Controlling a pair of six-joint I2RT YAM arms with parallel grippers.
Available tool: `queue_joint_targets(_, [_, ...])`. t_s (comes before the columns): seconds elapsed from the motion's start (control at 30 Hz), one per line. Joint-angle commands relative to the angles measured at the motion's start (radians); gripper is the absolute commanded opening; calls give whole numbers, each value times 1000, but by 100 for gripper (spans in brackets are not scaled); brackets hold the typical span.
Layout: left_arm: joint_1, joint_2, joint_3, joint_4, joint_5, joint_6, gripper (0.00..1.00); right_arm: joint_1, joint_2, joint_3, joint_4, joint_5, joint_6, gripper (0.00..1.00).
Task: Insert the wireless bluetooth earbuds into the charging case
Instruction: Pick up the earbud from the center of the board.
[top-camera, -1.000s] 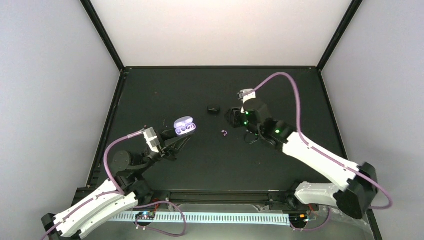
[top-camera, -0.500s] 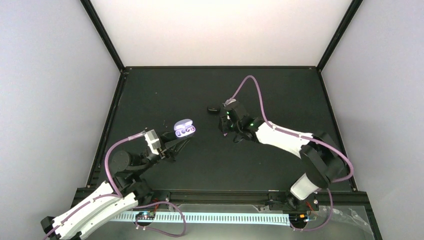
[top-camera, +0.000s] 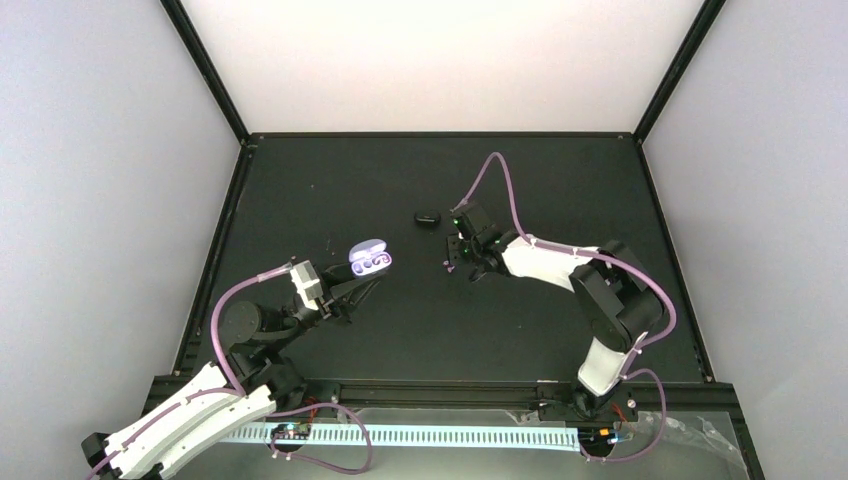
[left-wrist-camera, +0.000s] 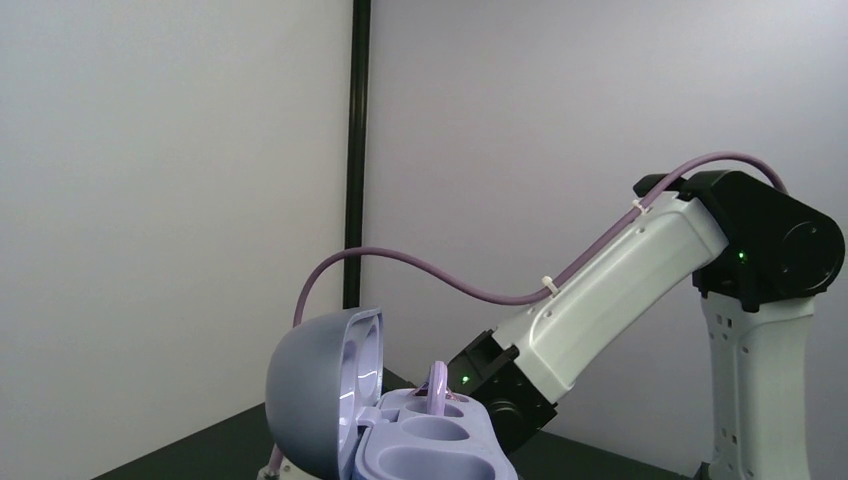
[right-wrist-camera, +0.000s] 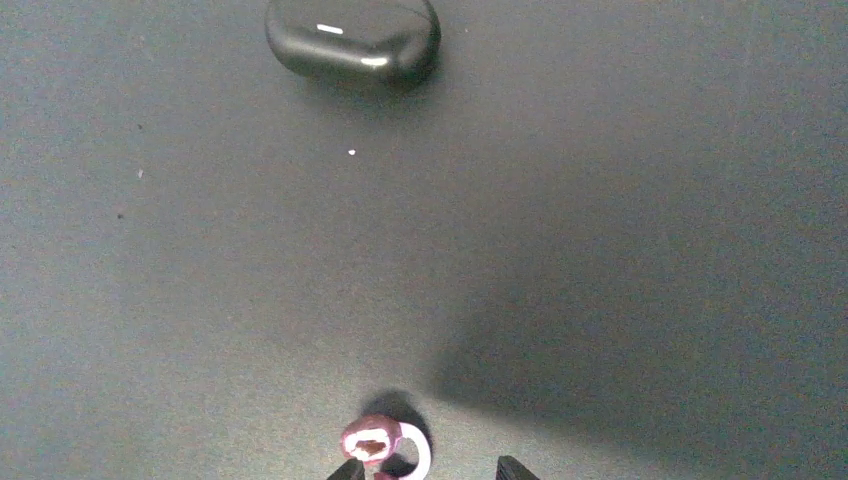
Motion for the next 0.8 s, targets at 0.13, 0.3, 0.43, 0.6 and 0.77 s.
queue_joint_targets(0.13, [-3, 1, 15, -7, 31, 14, 2, -8, 39, -19, 22, 11, -28, 28])
queue_joint_targets(0.3, [-2, -3, 15, -8, 29, 16, 2, -8, 71, 2, 14, -2, -49, 27])
queue_joint_targets(0.43, [-2, -2, 15, -7, 32, 17, 2, -6, 97, 19, -1, -18, -57, 27])
queue_joint_targets(0.6, [-3, -3, 15, -7, 34, 14, 2, 7, 121, 38, -28, -21, -62, 26])
queue_joint_targets(0.77, [-2, -3, 16, -8, 38, 14, 2, 23, 132, 47, -43, -3, -52, 26])
